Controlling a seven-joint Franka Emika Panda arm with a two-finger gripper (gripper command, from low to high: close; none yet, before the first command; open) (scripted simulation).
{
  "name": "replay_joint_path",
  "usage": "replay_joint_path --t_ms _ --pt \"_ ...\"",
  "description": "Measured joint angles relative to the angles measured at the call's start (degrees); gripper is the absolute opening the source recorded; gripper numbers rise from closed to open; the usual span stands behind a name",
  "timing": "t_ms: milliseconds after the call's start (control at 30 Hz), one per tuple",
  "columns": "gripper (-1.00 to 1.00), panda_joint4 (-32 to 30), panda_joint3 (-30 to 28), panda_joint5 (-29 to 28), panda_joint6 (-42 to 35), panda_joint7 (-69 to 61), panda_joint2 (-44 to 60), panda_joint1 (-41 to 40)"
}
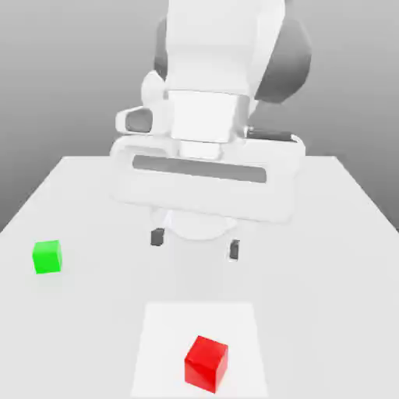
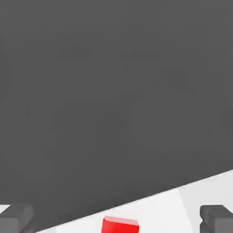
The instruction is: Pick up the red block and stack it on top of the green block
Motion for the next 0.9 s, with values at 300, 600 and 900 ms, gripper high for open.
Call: replay_joint_path --t_ms 300,600,900 --pt "0.00 -2.2 -0.7 0.8 10.1 5.4 18.3 1.0" --pt "-1.00 -1.4 -2.4 -0.9 15.0 6.8 24.1 2.3" --pt "-1.00 -5.0 -4.9 1.9 5.6 10.6 11.1 -1.6"
